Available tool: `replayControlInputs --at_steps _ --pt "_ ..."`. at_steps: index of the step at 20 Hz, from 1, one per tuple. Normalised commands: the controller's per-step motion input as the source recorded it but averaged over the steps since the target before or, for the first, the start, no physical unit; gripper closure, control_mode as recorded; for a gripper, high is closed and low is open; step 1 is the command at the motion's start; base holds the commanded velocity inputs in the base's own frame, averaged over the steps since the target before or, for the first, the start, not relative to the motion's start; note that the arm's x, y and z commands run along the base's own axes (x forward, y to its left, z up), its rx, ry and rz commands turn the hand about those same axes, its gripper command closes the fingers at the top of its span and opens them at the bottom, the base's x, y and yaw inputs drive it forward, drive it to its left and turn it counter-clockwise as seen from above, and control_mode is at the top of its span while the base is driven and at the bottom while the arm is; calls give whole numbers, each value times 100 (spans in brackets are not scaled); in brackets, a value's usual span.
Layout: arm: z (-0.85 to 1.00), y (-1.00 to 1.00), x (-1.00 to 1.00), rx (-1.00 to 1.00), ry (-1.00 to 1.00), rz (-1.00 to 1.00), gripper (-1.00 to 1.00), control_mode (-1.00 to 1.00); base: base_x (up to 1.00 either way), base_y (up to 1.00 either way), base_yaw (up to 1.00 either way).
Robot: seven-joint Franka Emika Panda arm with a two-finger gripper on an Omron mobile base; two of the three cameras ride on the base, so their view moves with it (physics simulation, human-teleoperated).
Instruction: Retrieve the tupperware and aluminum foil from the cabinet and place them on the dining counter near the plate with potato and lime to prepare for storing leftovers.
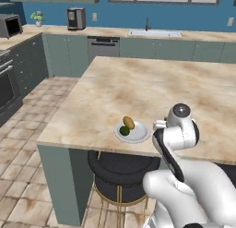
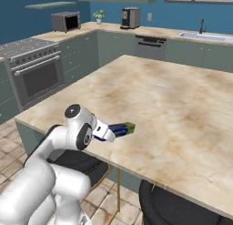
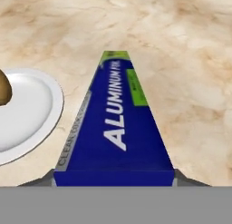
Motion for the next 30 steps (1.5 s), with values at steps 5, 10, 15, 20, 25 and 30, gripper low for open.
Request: replayControlInputs --at_steps 5,10,15,20,25,30 --pt "-42 -11 66 0 0 0 100 -100 0 0 0" --pt "-56 0 53 0 1 0 100 -100 0 0 0" --pt "-67 0 13 0 11 0 -100 -100 0 0 0" --pt "-1 0 2 0 10 0 -100 -100 0 0 0" --pt "98 -2 -13 0 0 0 -100 -100 0 0 0" --pt "100 0 -50 0 0 0 -100 -100 0 0 0"
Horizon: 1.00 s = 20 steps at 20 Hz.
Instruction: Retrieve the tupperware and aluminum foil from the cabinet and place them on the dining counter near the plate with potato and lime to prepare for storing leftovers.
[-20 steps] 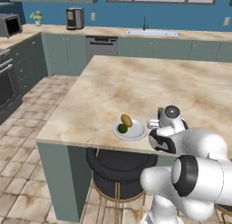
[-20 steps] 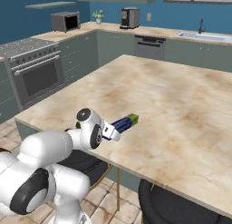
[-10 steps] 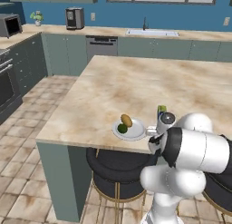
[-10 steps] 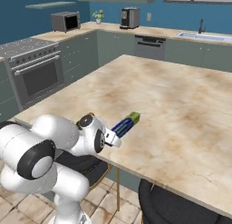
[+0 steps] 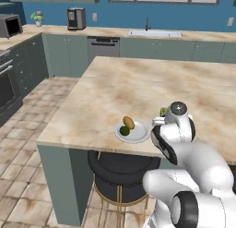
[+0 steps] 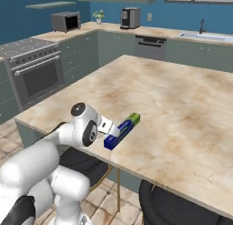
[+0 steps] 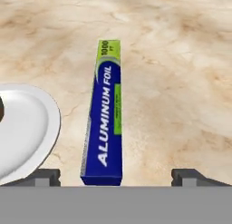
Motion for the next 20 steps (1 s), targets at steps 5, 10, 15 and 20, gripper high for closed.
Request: replayControlInputs --at_steps 5,10,15,20 --pt "93 0 -98 0 0 4 -100 -100 0 0 0" --pt "83 0 -83 0 0 8 -100 -100 0 0 0" --pt "92 0 -37 0 0 6 -100 -100 0 0 0" --pt "83 5 0 0 0 4 -100 -100 0 0 0"
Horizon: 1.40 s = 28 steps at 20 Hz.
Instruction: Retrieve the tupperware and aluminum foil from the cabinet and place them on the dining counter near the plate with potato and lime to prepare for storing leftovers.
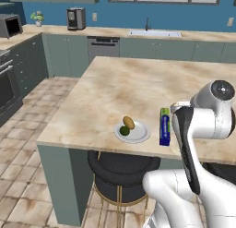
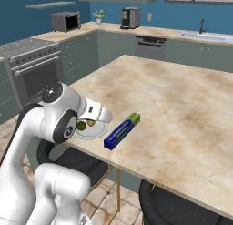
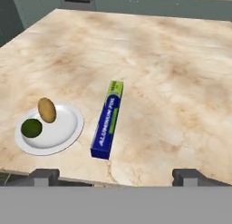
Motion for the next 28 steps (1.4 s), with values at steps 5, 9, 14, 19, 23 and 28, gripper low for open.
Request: replayControlInputs --at_steps 5,9,14,19,23,28 --pt "5 7 -4 -1 0 2 -100 100 -60 26 6" --pt "0 0 0 0 0 0 -100 100 -100 -9 -11" --pt "0 0 0 0 0 0 -100 100 -99 -53 -46" --pt "0 0 0 0 0 0 -100 100 -21 -81 -54" --pt "0 0 0 0 0 0 -100 100 1 -92 -51" --pt "0 0 0 0 0 0 -100 100 21 -91 -43"
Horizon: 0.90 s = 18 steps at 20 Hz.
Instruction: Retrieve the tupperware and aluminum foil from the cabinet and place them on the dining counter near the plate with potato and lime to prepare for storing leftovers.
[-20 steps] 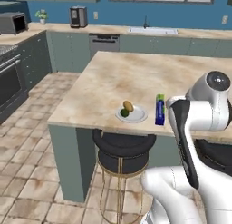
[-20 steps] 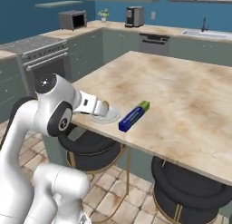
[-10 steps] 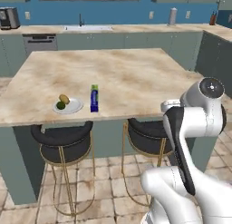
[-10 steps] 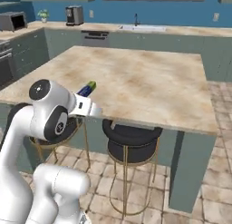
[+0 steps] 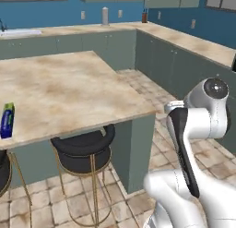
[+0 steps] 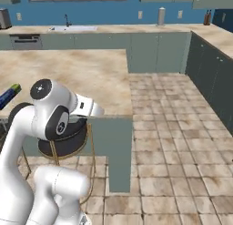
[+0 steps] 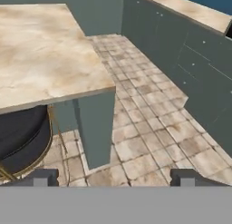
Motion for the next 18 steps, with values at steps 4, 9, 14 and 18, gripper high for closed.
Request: replayControlInputs --at_steps 4,9,14,18 --pt "0 0 0 0 0 0 -100 100 42 -95 -36" --pt "0 0 0 0 0 0 -100 100 73 -96 -19" --pt "0 0 0 0 0 0 -100 100 100 -60 4" --pt "0 0 0 0 0 0 -100 100 100 -42 21"
